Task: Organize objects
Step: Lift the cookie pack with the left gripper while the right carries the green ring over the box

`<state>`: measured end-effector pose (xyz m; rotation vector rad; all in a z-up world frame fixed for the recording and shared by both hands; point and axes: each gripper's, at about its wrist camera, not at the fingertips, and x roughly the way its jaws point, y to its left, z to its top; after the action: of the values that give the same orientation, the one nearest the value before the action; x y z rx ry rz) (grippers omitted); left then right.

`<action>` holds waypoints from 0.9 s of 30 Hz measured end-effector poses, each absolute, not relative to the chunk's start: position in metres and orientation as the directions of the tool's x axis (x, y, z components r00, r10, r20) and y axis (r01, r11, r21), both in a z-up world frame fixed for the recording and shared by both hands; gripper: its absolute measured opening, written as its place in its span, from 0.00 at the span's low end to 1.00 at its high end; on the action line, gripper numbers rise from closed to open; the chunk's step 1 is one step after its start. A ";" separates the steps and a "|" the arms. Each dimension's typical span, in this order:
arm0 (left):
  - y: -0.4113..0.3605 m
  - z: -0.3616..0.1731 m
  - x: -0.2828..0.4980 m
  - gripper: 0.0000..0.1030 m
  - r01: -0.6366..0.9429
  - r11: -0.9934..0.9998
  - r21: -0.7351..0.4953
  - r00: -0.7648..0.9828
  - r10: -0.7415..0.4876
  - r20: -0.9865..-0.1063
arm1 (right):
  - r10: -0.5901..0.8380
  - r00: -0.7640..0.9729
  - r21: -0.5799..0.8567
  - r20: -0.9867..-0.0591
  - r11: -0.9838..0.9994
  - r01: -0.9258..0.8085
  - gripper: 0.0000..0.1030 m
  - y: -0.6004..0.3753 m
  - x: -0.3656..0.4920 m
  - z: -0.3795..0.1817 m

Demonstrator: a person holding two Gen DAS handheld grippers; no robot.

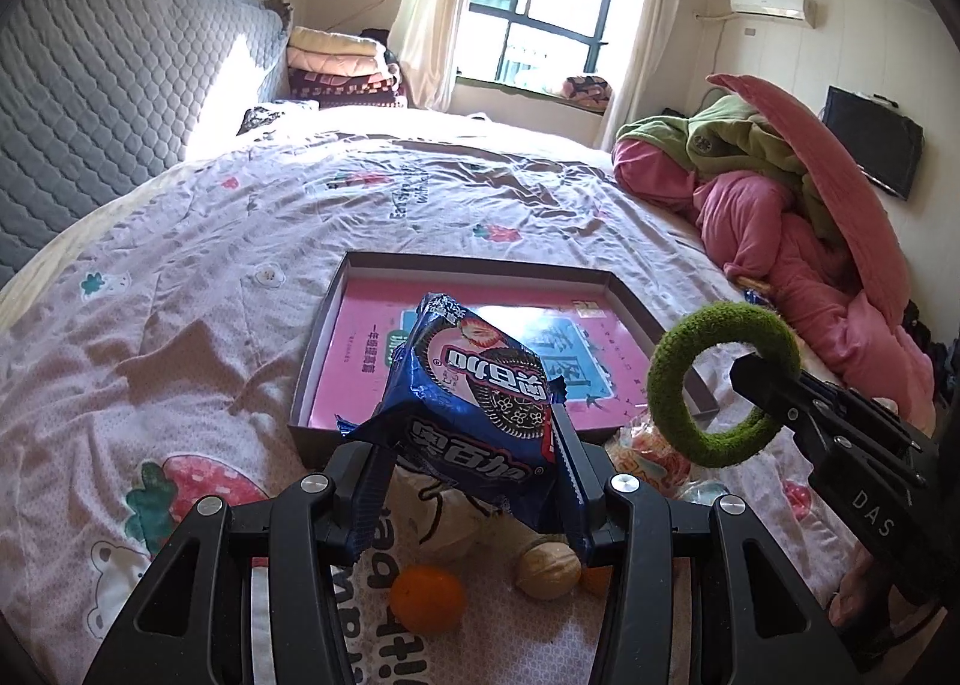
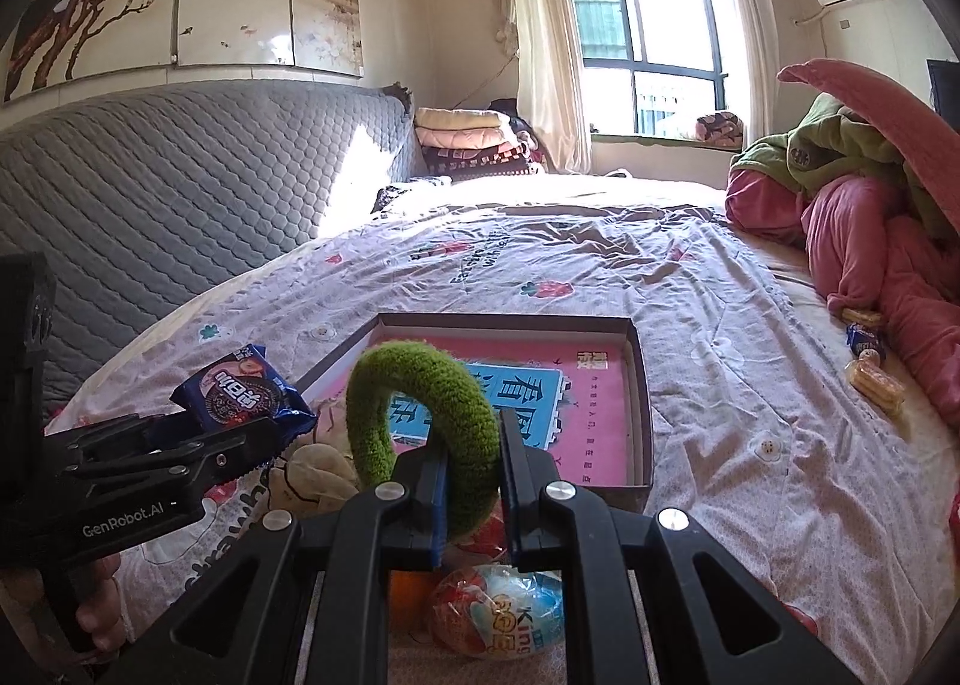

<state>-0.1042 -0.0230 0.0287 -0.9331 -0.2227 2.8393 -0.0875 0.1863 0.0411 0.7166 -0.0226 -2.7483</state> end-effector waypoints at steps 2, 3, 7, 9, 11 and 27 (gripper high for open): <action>-0.025 0.031 -0.108 0.48 -0.088 -0.980 -0.179 -0.803 0.176 -0.569 | -0.290 -0.833 0.086 -0.471 -0.955 0.284 0.14 0.186 -0.091 0.043; -0.026 0.031 -0.111 0.48 -0.083 -0.980 -0.179 -0.806 0.171 -0.567 | -0.290 -0.834 0.083 -0.470 -0.955 0.285 0.14 0.186 -0.093 0.044; -0.029 0.033 -0.119 0.48 -0.078 -0.980 -0.184 -0.810 0.170 -0.561 | -0.287 -0.836 0.075 -0.468 -0.955 0.286 0.14 0.186 -0.102 0.045; -0.031 0.033 -0.124 0.48 -0.073 -0.979 -0.190 -0.809 0.169 -0.562 | -0.280 -0.839 0.067 -0.466 -0.957 0.283 0.14 0.186 -0.105 0.046; -0.034 0.034 -0.130 0.48 -0.074 -0.976 -0.206 -0.809 0.180 -0.560 | -0.280 -0.839 0.067 -0.466 -0.957 0.282 0.14 0.187 -0.109 0.046; -0.045 0.043 -0.166 0.48 -0.043 -0.983 -0.178 -0.823 0.136 -0.552 | -0.249 -0.858 0.033 -0.450 -0.964 0.262 0.14 0.190 -0.139 0.051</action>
<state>-0.1661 -0.0450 0.0429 -0.8965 -0.2406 2.9027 -0.1392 0.1903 0.0514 0.6711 0.0420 -2.7959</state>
